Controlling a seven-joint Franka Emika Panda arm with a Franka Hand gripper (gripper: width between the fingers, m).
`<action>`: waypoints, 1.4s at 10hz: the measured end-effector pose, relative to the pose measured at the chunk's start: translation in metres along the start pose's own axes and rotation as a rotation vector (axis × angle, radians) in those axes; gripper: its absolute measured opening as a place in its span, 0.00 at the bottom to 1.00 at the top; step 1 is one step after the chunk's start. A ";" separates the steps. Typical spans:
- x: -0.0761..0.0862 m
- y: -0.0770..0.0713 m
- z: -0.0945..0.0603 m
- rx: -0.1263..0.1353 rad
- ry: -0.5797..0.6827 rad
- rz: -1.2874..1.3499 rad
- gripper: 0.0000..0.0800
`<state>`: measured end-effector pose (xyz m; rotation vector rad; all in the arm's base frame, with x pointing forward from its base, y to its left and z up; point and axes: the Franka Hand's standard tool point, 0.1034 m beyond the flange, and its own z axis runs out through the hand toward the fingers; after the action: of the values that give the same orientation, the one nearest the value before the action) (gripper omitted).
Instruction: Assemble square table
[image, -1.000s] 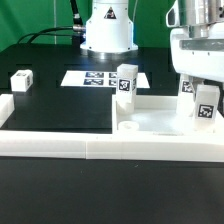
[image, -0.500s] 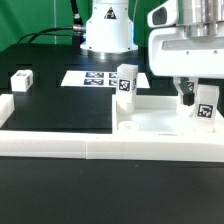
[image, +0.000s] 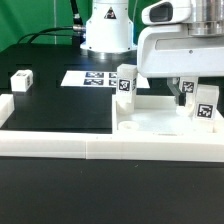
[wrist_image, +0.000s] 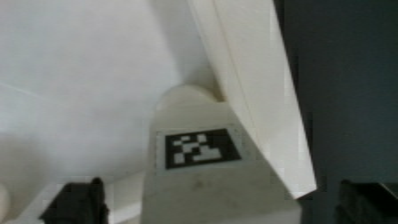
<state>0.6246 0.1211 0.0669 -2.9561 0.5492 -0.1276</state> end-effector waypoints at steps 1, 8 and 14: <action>0.000 0.000 0.000 0.000 0.000 0.001 0.81; -0.005 -0.001 0.001 -0.077 -0.096 0.242 0.37; -0.003 -0.001 0.001 -0.094 -0.070 0.732 0.37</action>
Offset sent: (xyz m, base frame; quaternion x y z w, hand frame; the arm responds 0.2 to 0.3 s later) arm 0.0060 0.0104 -0.0004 -0.0862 -0.1018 0.0447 0.9901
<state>0.6223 0.1233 0.0656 -2.6161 1.5953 0.0801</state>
